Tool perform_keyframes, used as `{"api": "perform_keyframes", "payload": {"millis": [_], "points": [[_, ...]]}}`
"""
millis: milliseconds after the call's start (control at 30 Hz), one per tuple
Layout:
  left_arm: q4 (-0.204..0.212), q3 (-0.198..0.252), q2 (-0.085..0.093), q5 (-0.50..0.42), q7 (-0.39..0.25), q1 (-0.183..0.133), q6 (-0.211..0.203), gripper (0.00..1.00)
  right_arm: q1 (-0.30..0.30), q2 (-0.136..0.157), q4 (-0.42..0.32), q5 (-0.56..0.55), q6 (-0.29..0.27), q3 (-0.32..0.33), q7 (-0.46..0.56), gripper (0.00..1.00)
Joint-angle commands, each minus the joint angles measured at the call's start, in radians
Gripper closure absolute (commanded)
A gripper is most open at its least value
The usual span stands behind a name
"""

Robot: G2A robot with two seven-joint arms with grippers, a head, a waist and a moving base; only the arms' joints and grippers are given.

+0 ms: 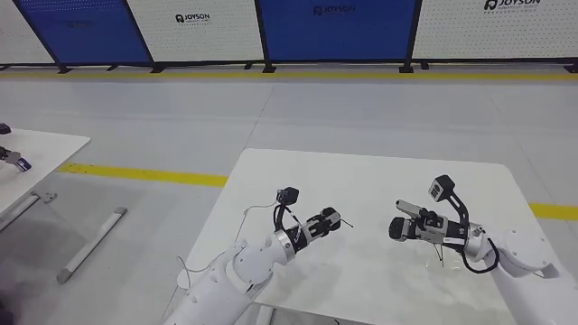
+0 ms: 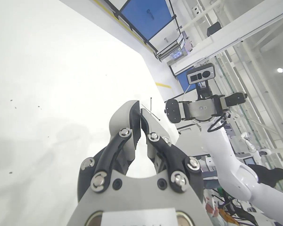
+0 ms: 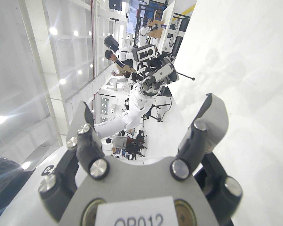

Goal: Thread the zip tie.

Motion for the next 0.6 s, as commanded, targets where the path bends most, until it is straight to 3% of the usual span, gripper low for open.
{"api": "perform_keyframes", "payload": {"millis": [0, 100, 233, 367, 433, 567], "points": [[0.0, 0.001, 0.0, 0.0, 0.001, 0.001, 0.0, 1.0, 0.0, 0.0, 0.0, 0.0, 0.0, 0.0, 0.0, 0.0], [-0.017, -0.002, -0.003, -0.057, 0.006, 0.006, -0.015, 1.0, 0.0, 0.0, 0.0, 0.0, 0.0, 0.0, 0.0, 0.0], [-0.042, -0.047, -0.003, -0.237, -0.014, 0.015, -0.038, 1.0, 0.0, 0.0, 0.0, 0.0, 0.0, 0.0, 0.0, 0.0], [-0.047, -0.097, 0.0, -0.445, -0.113, 0.009, -0.019, 1.0, 0.0, 0.0, 0.0, 0.0, 0.0, 0.0, 0.0, 0.0], [-0.043, -0.11, 0.004, -0.474, -0.162, 0.007, 0.001, 1.0, 0.0, 0.0, 0.0, 0.0, 0.0, 0.0, 0.0, 0.0], [-0.043, -0.11, 0.004, -0.474, -0.162, 0.007, 0.001, 1.0, 0.0, 0.0, 0.0, 0.0, 0.0, 0.0, 0.0, 0.0]]}}
